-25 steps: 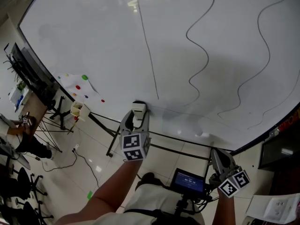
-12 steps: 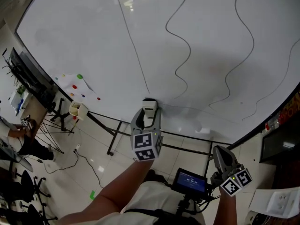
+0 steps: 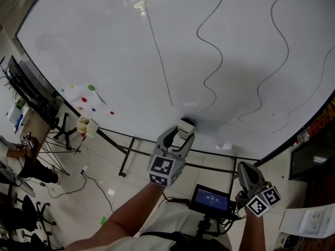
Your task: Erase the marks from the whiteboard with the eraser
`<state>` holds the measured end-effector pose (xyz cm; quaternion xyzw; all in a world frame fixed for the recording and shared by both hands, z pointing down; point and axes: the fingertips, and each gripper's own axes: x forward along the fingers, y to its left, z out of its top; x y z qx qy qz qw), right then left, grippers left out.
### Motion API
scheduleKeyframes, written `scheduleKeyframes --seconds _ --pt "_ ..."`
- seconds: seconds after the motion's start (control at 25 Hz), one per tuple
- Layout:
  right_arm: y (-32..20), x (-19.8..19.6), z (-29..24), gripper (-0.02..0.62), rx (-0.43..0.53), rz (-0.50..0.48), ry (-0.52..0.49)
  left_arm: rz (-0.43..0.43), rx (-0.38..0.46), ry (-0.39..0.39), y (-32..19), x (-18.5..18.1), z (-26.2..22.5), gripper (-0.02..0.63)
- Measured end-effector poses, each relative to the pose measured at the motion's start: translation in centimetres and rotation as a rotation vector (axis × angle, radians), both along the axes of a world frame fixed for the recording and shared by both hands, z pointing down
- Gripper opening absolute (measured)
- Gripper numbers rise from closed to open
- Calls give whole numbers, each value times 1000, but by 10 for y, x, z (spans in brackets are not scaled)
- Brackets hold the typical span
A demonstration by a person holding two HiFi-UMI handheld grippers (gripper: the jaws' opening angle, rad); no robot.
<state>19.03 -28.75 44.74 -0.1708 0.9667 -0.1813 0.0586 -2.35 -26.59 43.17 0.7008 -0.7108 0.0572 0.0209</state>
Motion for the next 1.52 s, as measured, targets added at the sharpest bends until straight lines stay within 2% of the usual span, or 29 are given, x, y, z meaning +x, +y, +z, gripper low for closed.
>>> scheduleKeyframes --seconds 0.08,0.28,0.36,0.52,0.68,1.08,1.36,1.52 --pt "3 -7 -4 8 6 13 9 -28 -8 18 8 -15 3 259" --pt "13 -18 -15 7 14 62 35 -196 5 5 32 -68 -2 259" --pt "13 -26 -16 8 26 77 46 -227 23 4 30 -83 -6 259" --pt "12 -37 -18 8 55 107 64 -227 49 -35 13 -87 -10 259" --pt "26 -31 -15 8 62 149 94 -211 68 -73 15 -77 -3 261" --pt "44 -27 -25 7 106 214 117 -161 58 -68 17 -72 4 260" --pt "33 -17 -23 8 97 218 92 -194 64 -67 15 -68 1 261" --pt "27 -8 -17 8 79 189 79 -248 53 -26 15 -64 4 261"
